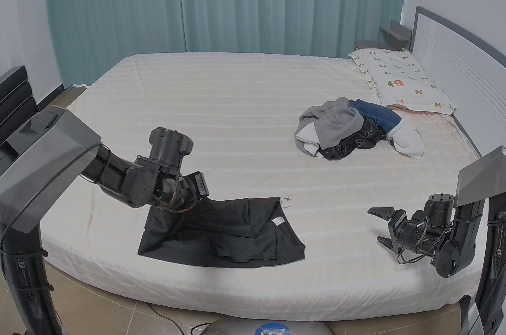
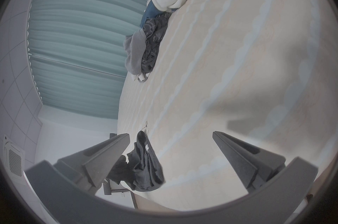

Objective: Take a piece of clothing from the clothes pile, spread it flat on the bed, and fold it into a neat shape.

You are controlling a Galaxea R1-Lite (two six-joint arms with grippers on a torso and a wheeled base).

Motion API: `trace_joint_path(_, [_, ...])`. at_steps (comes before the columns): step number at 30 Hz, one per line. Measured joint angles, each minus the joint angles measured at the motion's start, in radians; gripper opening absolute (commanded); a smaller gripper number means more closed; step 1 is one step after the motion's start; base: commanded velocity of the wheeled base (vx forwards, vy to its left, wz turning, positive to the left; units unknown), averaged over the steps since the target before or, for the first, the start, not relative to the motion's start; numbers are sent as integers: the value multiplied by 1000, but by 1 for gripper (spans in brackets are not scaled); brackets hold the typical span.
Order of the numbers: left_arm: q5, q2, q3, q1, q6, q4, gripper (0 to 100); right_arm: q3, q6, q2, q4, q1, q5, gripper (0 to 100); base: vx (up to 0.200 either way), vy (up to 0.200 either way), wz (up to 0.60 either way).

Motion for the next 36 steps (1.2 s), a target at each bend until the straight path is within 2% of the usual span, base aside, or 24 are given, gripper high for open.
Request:
trace_joint_path(3, [21,19,-68,-44,-25,44,0,0,-1,0,0,0,0,100,0,-200,0])
trace_joint_path(12, [80,141,-255,-148,-125,164,0,0,-1,1,-1,0,0,100,0,0,0])
trace_joint_path(18, [84,204,-311,-184,-157,206,0,1,-1,1,0,0,0,100,0,0,0])
trace_joint_path(19, [84,209,-315,-187,-160,214,100,1,-1,1,-1,1,0,100,0,0,0])
trace_joint_path(27, [31,210,-320,-205,-217,221,100,2,-1,1,0,1,0,100,0,0,0])
trace_joint_path(36, [11,127,-268,-189,-293,222,100,3,-1,1,0,1,0,100,0,0,0])
